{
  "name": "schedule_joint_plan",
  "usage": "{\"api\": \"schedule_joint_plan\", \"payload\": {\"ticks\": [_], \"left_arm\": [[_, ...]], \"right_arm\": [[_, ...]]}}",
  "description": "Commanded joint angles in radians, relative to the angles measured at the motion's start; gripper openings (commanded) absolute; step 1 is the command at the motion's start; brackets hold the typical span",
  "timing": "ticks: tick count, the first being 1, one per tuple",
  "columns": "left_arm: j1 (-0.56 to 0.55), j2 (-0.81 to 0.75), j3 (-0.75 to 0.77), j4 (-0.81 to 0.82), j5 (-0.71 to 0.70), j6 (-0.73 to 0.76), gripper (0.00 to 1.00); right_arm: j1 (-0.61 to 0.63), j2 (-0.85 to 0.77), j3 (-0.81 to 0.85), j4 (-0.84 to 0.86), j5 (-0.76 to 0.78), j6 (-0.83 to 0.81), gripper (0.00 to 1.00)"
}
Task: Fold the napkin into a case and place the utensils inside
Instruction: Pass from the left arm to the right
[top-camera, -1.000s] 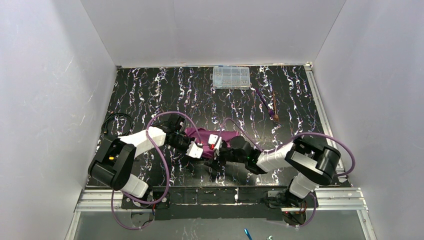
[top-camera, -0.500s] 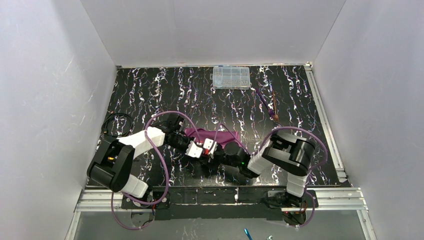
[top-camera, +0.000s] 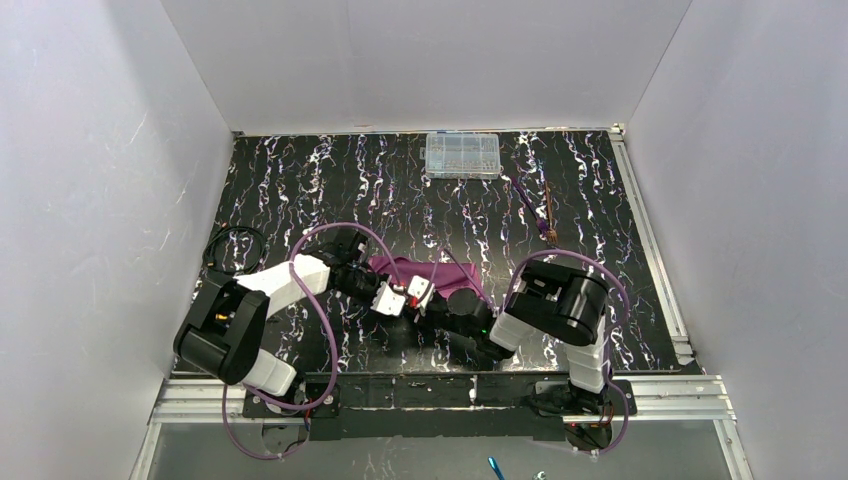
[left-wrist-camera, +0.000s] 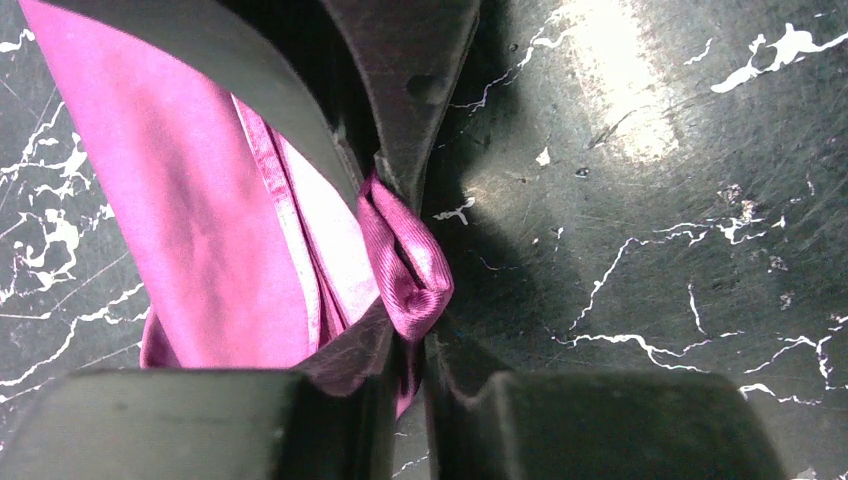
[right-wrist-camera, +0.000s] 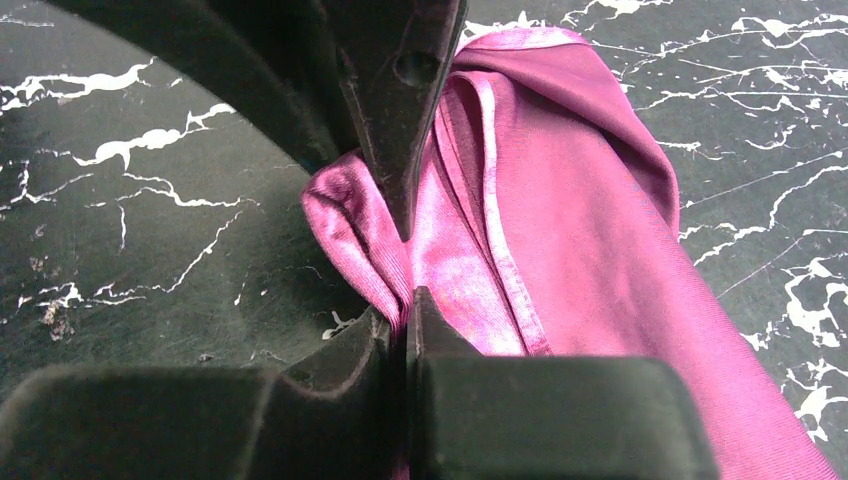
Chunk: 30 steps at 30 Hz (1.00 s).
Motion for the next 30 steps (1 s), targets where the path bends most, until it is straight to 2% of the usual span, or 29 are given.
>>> {"api": "schedule_joint_plan", "payload": {"ticks": [1, 4, 8, 11, 15, 20, 30], "left_arm": [[-0.006, -0.047, -0.026, 0.005, 0.026, -0.002, 0.17], [-0.006, -0.06, -0.037, 0.024, 0.003, -0.01, 0.27], [-0.006, -0.1, -0.071, 0.082, -0.019, -0.022, 0.34], [-0.006, -0.162, -0.136, 0.183, -0.031, -0.033, 0.39], [-0.006, -0.226, -0.224, 0.306, -0.054, -0.022, 0.41], [-0.006, -0.225, -0.244, 0.397, -0.1, -0.059, 0.41], [-0.017, -0.316, -0.303, 0.404, -0.057, 0.006, 0.48]], "right_arm": [[0.001, 0.031, 0.01, 0.07, -0.005, 0.051, 0.11], [0.0, 0.01, 0.011, 0.042, -0.017, 0.052, 0.04], [-0.003, -0.001, -0.003, 0.037, -0.028, 0.075, 0.03], [-0.015, -0.013, -0.005, 0.028, -0.054, 0.092, 0.02], [-0.057, -0.049, 0.012, -0.032, -0.148, 0.138, 0.01], [-0.11, -0.089, 0.036, -0.116, -0.28, 0.191, 0.01], [-0.178, -0.056, 0.097, -0.164, -0.427, 0.328, 0.01]]}}
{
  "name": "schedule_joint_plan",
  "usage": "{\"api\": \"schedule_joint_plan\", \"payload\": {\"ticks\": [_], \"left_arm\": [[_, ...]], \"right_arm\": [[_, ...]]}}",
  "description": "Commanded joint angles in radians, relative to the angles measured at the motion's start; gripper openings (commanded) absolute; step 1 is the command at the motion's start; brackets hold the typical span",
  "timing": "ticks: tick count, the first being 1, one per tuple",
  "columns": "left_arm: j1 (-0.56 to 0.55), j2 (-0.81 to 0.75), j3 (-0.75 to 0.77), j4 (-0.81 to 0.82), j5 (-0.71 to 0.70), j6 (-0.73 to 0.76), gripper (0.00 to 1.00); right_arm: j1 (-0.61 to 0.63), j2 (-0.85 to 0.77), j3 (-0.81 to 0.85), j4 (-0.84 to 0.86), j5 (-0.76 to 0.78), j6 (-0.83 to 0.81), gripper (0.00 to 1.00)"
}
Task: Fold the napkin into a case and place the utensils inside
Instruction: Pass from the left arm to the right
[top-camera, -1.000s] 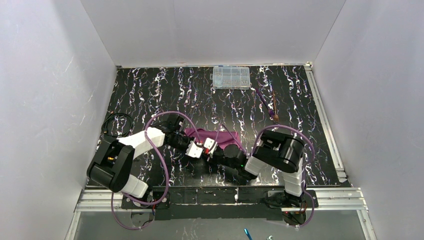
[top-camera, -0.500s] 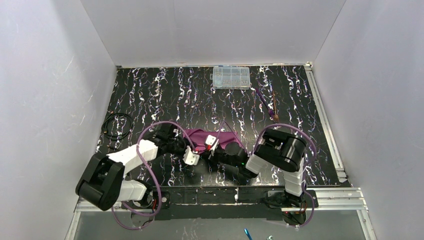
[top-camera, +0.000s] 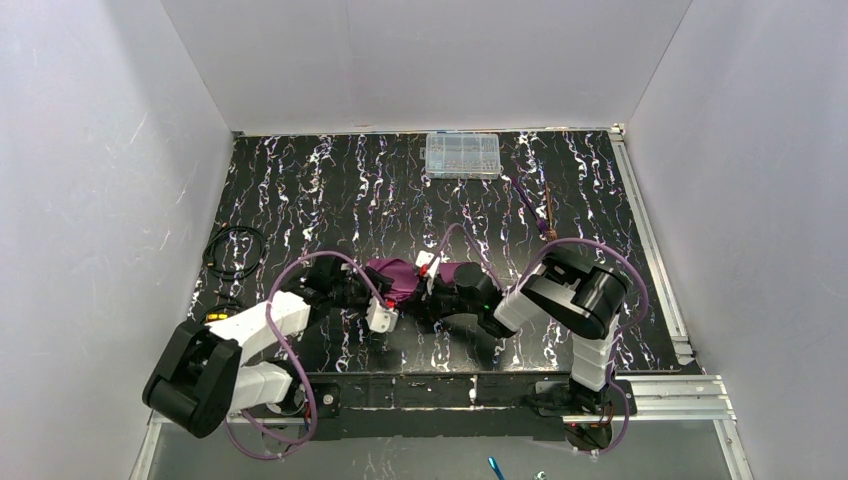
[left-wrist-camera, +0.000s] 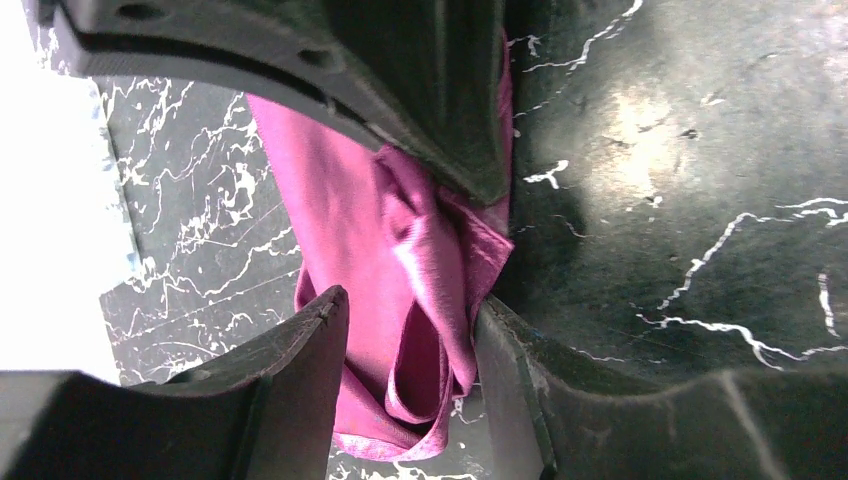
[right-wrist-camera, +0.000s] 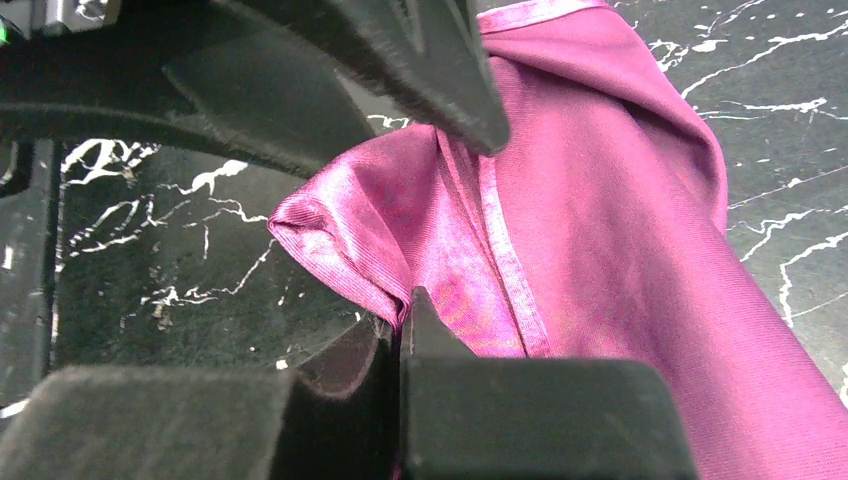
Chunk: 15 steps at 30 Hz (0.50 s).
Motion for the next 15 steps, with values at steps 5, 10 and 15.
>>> {"api": "schedule_joint_plan", "payload": {"ticks": [5, 10, 15], "left_arm": [[-0.017, -0.137, -0.078, 0.015, 0.059, 0.044, 0.54], [-0.017, -0.235, -0.102, 0.007, 0.039, 0.038, 0.54], [-0.02, -0.294, -0.144, -0.017, 0.062, 0.083, 0.53]], "right_arm": [[-0.054, 0.028, 0.062, 0.017, -0.156, 0.158, 0.01], [-0.075, 0.051, 0.086, 0.006, -0.198, 0.189, 0.01], [-0.09, 0.062, 0.097, 0.0, -0.218, 0.216, 0.01]]}}
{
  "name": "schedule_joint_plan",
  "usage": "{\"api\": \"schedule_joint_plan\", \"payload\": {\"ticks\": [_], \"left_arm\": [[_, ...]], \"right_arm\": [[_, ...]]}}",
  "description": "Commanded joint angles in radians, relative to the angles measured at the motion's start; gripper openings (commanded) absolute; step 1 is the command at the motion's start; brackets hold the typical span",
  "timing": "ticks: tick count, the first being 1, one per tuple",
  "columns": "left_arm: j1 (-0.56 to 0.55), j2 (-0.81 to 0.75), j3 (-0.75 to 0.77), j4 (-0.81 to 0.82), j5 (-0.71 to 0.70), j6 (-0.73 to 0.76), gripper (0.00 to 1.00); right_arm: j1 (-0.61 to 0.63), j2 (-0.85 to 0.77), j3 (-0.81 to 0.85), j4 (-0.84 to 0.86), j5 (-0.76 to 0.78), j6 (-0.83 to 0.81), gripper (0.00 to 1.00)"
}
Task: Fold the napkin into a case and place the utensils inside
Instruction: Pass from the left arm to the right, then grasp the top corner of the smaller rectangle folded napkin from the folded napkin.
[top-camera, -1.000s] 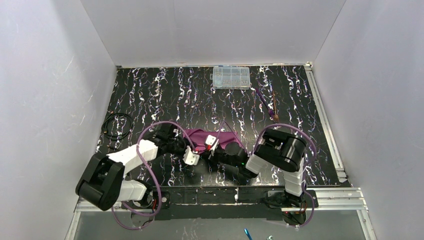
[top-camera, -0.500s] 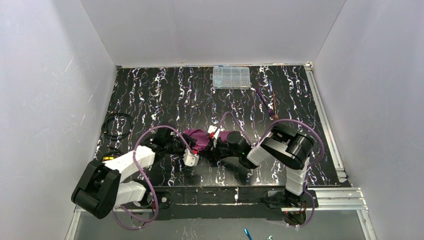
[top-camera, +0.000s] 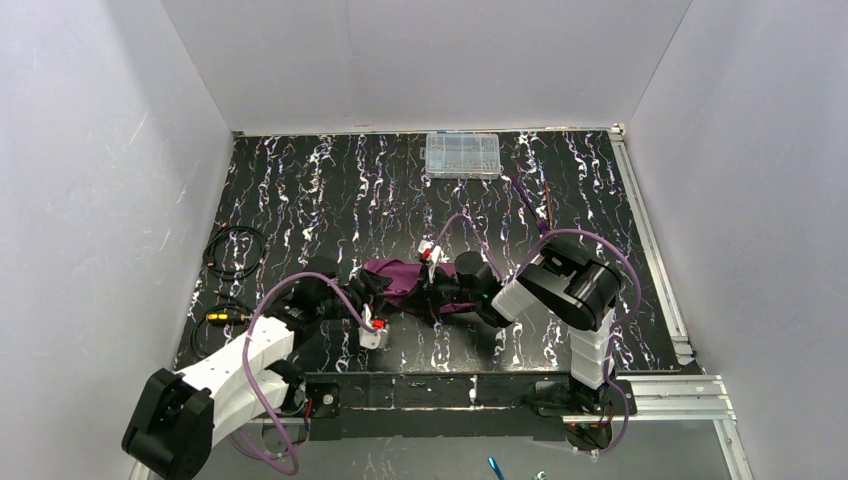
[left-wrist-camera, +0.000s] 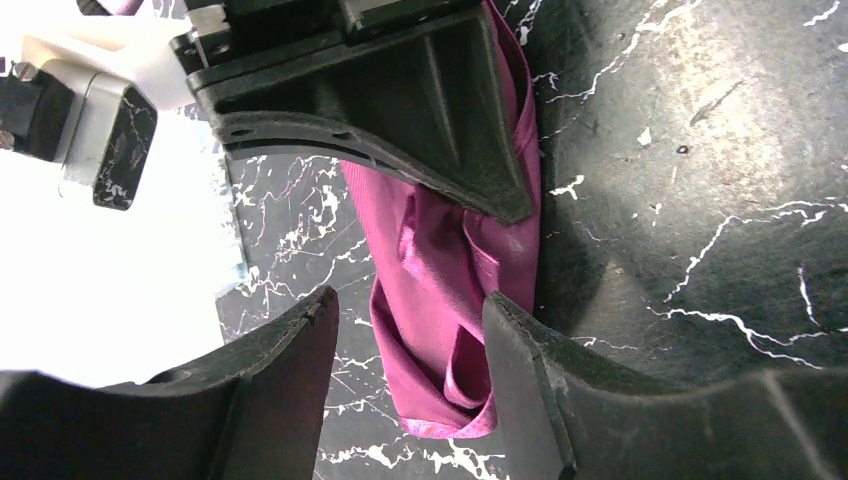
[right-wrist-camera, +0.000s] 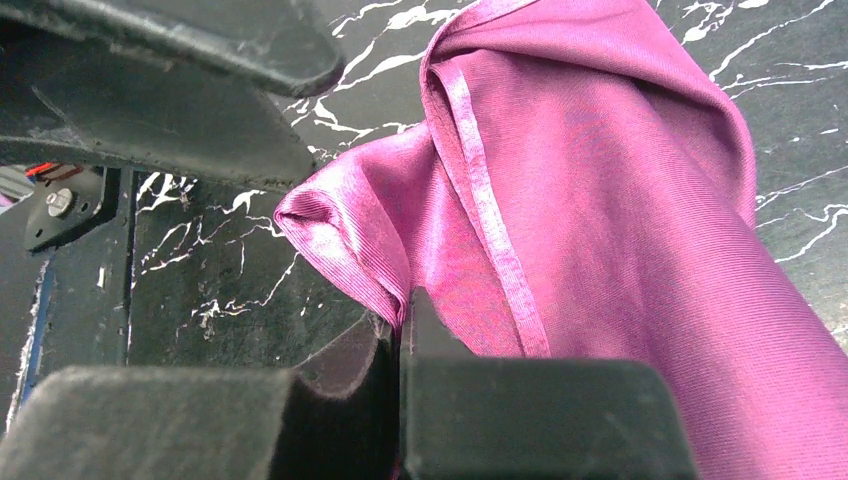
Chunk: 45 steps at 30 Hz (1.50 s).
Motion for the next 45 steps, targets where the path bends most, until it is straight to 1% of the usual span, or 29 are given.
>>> {"api": "schedule_joint_plan", "payload": {"ticks": [1, 3, 7, 10, 15, 25, 31, 34, 36, 41, 43, 45], "left_arm": [[-0.008, -0.04, -0.049, -0.037, 0.053, 0.059, 0.51], [-0.01, -0.032, -0.066, -0.044, 0.067, 0.096, 0.47], [-0.013, 0.024, -0.056, -0.045, 0.08, 0.127, 0.34], [-0.016, 0.072, -0.035, -0.036, 0.077, 0.134, 0.28], [-0.019, 0.132, 0.014, -0.023, 0.047, 0.097, 0.28], [-0.021, 0.122, 0.019, -0.023, 0.021, 0.061, 0.28], [-0.022, 0.168, 0.045, -0.02, -0.001, 0.033, 0.28], [-0.025, 0.195, 0.069, -0.014, -0.015, 0.001, 0.24], [-0.025, 0.209, 0.092, -0.011, -0.033, -0.027, 0.2], [-0.027, 0.225, 0.126, -0.009, -0.064, -0.081, 0.05], [-0.027, 0.226, 0.139, -0.011, -0.074, -0.115, 0.01], [-0.027, 0.226, 0.145, -0.013, -0.081, -0.14, 0.0]], "right_arm": [[-0.017, 0.013, 0.036, 0.023, -0.049, 0.046, 0.01], [-0.023, 0.017, 0.042, 0.018, -0.055, 0.058, 0.01], [-0.036, 0.031, 0.056, 0.02, -0.073, 0.09, 0.01], [-0.04, 0.038, 0.06, 0.027, -0.085, 0.106, 0.01], [-0.044, 0.041, 0.059, 0.034, -0.096, 0.109, 0.01], [-0.047, 0.051, 0.073, 0.022, -0.11, 0.114, 0.02], [-0.047, 0.041, 0.077, 0.008, -0.113, 0.116, 0.07], [-0.046, 0.043, 0.079, 0.008, -0.121, 0.118, 0.1], [-0.046, 0.045, 0.08, 0.009, -0.126, 0.117, 0.14], [-0.045, 0.047, 0.08, 0.012, -0.134, 0.115, 0.21], [-0.042, 0.044, 0.076, 0.016, -0.136, 0.111, 0.25], [-0.04, 0.039, 0.073, 0.02, -0.139, 0.106, 0.27]]}}
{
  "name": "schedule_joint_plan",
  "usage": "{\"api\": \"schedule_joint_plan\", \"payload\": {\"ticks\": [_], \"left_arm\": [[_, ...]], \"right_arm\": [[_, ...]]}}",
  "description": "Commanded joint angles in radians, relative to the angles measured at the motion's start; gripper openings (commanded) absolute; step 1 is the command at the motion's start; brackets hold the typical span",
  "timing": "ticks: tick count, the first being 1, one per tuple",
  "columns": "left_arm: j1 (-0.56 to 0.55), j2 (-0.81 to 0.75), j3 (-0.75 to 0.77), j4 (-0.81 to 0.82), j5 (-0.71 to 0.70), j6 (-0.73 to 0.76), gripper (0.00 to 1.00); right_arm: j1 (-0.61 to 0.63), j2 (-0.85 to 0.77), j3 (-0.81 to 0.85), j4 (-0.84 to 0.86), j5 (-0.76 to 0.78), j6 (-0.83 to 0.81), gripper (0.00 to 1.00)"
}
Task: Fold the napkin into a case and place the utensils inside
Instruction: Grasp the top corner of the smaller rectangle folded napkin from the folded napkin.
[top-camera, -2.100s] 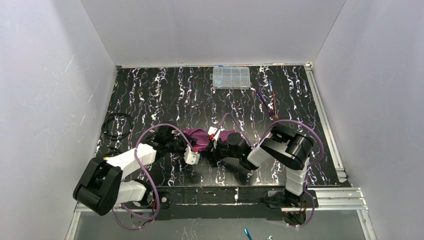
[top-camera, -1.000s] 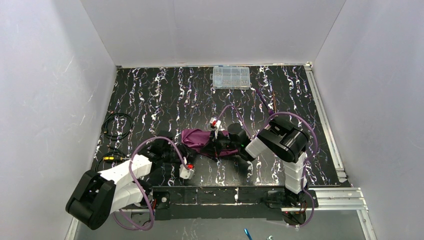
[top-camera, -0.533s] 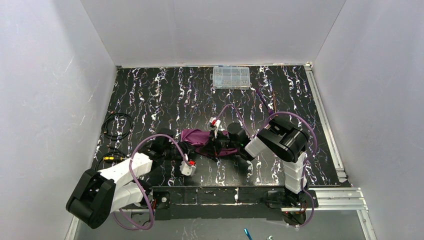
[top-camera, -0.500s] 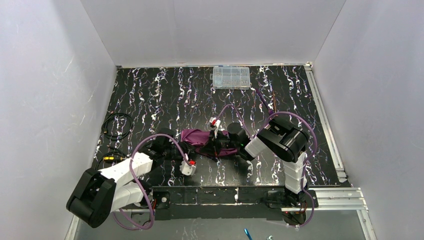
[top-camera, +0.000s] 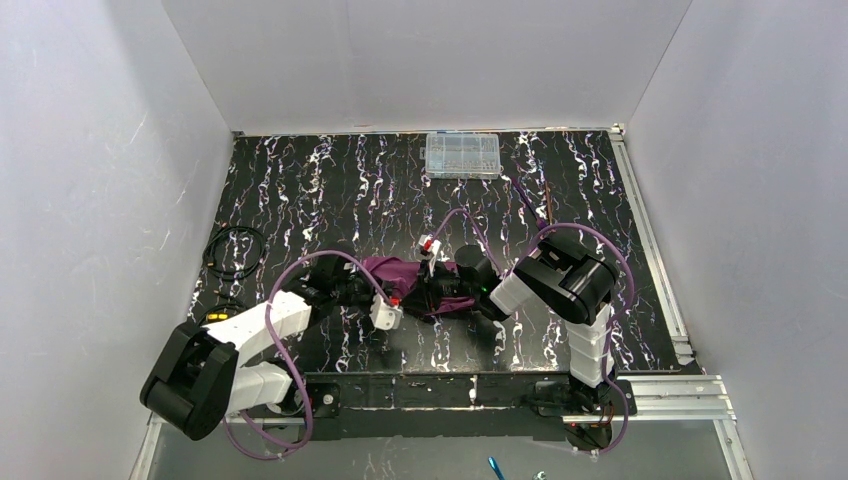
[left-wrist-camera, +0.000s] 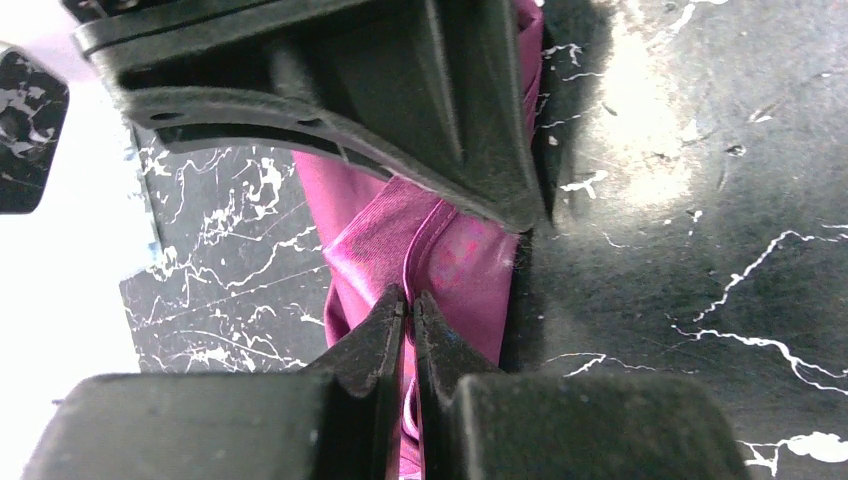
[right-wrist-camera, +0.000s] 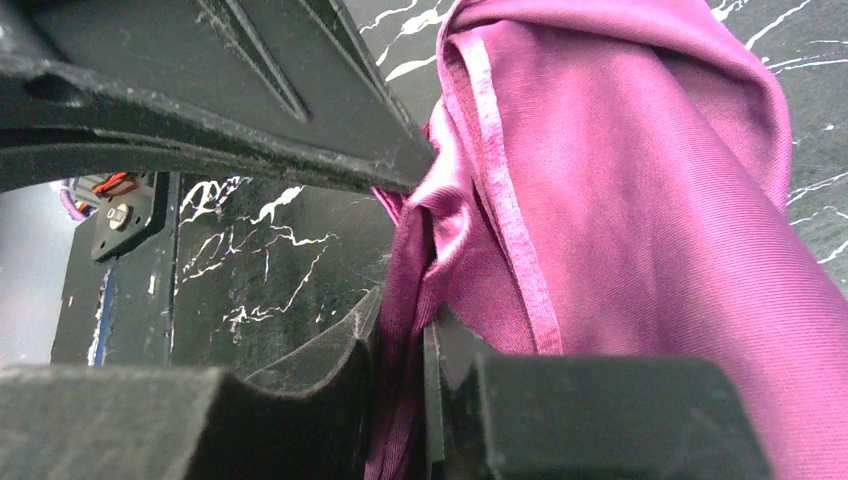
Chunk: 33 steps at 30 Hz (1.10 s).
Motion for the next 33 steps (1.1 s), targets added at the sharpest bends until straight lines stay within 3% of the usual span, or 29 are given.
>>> {"api": "schedule_joint_plan", "payload": {"ticks": [1, 11, 23, 25, 29, 33], "left_arm": [[-0.007, -0.001, 0.035, -0.013, -0.013, -0.074, 0.0], [-0.008, -0.009, 0.03, -0.027, -0.03, -0.13, 0.0], [-0.009, 0.009, 0.128, -0.045, -0.097, -0.432, 0.02], [-0.009, -0.008, 0.124, -0.057, -0.081, -0.44, 0.09], [-0.014, -0.033, 0.099, -0.066, -0.05, -0.414, 0.44], [-0.015, -0.036, 0.085, -0.11, -0.016, -0.39, 0.56]], "right_arm": [[0.005, -0.008, 0.024, 0.022, -0.032, -0.015, 0.29], [0.01, -0.023, 0.035, 0.028, -0.038, -0.004, 0.35], [0.011, -0.02, 0.018, 0.023, 0.007, 0.001, 0.08], [0.01, -0.021, 0.018, 0.014, 0.01, -0.006, 0.07], [0.01, -0.024, 0.022, -0.009, 0.011, -0.018, 0.08], [0.012, -0.026, 0.036, -0.03, 0.003, -0.024, 0.09]]}}
